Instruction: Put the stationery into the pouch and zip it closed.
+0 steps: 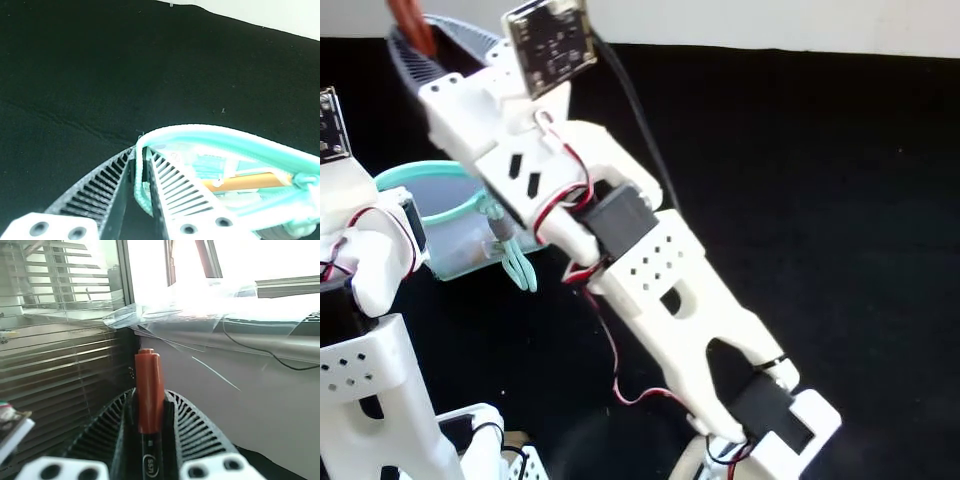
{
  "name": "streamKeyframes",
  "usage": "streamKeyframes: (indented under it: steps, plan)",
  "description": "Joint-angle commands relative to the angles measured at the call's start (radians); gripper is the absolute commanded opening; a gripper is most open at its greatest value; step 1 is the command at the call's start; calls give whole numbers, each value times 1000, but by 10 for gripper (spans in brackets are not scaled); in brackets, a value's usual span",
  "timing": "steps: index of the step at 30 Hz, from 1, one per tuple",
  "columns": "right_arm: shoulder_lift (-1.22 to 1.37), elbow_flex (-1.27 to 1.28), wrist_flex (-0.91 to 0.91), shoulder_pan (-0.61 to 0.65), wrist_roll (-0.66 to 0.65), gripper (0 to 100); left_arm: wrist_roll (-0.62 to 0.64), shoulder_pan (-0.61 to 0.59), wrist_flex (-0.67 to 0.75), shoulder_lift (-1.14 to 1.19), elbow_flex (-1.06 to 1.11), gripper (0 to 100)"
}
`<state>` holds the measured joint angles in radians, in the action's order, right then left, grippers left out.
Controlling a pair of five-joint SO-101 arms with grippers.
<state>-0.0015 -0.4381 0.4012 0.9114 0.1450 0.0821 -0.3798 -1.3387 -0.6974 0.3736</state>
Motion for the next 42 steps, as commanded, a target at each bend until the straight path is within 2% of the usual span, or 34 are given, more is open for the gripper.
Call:
streamKeyframes:
  steps: [1,13,17,26,33,35,42]
  plan:
    - [22,-62,-2,24,9,6,-5,-1,-2,31,47,7]
    - [133,-61,2,28,8,6,-5,-1,9,31,48,7]
    - [107,50,2,28,6,6,-5,-1,20,31,48,7]
    - [-176,450,-2,24,3,6,-5,-5,20,31,48,7]
    - [-384,630,1,35,2,8,-5,-5,20,31,48,7]
    - [-418,661,1,58,2,43,-5,-5,20,31,48,7]
    - [-429,696,1,113,2,277,-5,-5,20,31,48,7]
